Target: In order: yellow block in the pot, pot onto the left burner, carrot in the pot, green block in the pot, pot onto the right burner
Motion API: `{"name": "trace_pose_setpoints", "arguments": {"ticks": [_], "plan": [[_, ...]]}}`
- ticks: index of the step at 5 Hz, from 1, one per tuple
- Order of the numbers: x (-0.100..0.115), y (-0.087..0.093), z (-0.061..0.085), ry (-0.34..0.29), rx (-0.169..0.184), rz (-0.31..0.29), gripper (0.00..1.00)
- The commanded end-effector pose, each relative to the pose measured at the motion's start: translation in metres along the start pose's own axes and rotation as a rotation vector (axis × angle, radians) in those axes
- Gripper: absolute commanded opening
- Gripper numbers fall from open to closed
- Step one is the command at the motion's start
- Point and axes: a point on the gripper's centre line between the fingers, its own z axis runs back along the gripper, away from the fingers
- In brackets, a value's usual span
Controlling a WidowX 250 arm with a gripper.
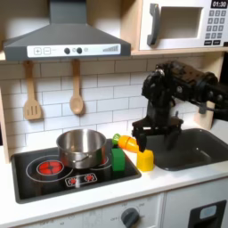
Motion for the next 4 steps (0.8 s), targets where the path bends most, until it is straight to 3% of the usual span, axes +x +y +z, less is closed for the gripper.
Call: {"name": "trace_pose_setpoints", "arguments": {"ticks": [1,4], "plan": [[0.0093,-0.0165,0.0014,-0.031,-0.023,-0.103,1.0],[0.0115,-0.0224,0.0031,-0.021,-0.032,-0.123,1.0]]}}
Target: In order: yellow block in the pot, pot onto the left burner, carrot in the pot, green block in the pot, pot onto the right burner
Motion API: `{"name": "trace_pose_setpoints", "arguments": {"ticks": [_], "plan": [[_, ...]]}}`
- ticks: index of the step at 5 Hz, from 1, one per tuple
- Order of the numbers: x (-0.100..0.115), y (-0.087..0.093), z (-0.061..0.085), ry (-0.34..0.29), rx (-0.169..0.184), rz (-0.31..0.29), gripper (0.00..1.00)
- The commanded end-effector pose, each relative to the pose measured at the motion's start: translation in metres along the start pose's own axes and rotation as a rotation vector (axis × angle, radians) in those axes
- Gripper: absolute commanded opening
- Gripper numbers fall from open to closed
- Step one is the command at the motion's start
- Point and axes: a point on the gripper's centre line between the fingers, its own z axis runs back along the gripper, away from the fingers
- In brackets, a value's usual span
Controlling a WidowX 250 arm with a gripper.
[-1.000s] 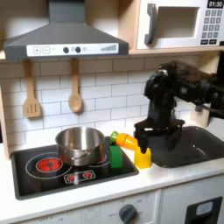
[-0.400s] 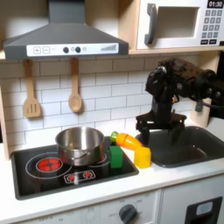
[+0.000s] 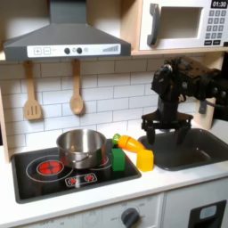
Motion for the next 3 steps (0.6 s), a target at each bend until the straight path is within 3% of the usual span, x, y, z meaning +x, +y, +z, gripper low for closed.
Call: {"name": "trace_pose_setpoints", "arguments": {"ticks": [1,2,3], "plan": [[0.0,0.0,0.0,-0.001,0.002,0.0,1.0],[0.0,0.0,0.0,0.001,-0.001,0.0,1.0],[0.015,0.021,-0.009,-0.026,-0.01,-0.149,1.0]]}}
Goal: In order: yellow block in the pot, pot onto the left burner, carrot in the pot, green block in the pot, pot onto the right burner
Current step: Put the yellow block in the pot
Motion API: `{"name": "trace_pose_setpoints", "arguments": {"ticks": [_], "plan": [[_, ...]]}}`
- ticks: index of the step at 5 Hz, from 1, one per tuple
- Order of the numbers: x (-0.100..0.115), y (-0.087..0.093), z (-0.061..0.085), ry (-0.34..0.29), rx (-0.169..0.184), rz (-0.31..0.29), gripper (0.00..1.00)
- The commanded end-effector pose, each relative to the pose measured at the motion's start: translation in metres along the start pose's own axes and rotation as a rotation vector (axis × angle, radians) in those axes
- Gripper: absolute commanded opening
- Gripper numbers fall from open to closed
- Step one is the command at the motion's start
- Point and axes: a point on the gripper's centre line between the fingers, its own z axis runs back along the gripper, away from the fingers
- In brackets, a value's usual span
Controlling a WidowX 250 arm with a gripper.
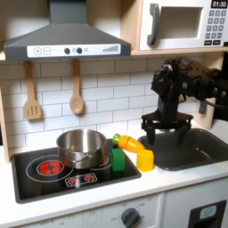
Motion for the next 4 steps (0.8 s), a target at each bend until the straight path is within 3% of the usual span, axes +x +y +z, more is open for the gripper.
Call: {"name": "trace_pose_setpoints", "arguments": {"ticks": [1,2,3,4], "plan": [[0.029,0.027,-0.02,-0.041,-0.006,-0.162,1.0],[0.027,0.025,-0.031,-0.036,-0.023,-0.117,1.0],[0.03,0.011,-0.041,-0.018,-0.081,-0.126,1.0],[0.03,-0.002,-0.05,-0.009,-0.093,-0.085,1.0]]}}
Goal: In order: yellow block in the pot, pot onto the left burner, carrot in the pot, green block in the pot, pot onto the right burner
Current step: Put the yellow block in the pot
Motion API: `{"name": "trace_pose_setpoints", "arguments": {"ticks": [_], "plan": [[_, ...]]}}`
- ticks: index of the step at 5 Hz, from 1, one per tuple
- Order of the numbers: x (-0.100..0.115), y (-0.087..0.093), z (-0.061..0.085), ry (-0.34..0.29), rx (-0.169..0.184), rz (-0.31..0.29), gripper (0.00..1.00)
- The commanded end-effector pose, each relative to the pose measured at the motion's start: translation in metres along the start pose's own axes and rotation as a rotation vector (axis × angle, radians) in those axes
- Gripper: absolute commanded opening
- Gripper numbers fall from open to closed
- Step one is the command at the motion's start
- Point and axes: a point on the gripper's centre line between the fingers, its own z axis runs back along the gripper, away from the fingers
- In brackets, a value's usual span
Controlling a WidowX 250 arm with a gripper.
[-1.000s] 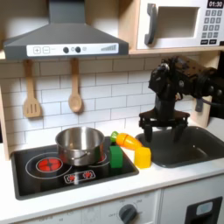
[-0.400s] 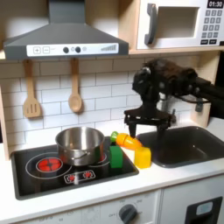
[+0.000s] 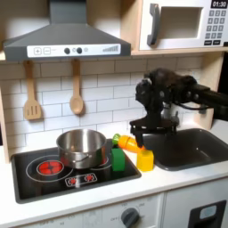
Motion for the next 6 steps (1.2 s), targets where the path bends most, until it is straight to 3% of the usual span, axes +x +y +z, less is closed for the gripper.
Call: {"name": "trace_pose_setpoints", "arguments": {"ticks": [1,2,3,4,5,6], "plan": [[0.004,-0.014,-0.024,0.02,0.004,0.09,1.0],[0.013,-0.017,-0.027,0.069,0.128,0.177,1.0],[0.014,-0.023,-0.039,0.114,0.157,0.235,1.0],[0.014,-0.021,-0.045,0.126,0.134,0.23,1.0],[0.011,-0.018,-0.042,0.114,0.139,0.254,1.0],[0.012,-0.013,-0.029,0.07,0.159,0.257,1.0]]}}
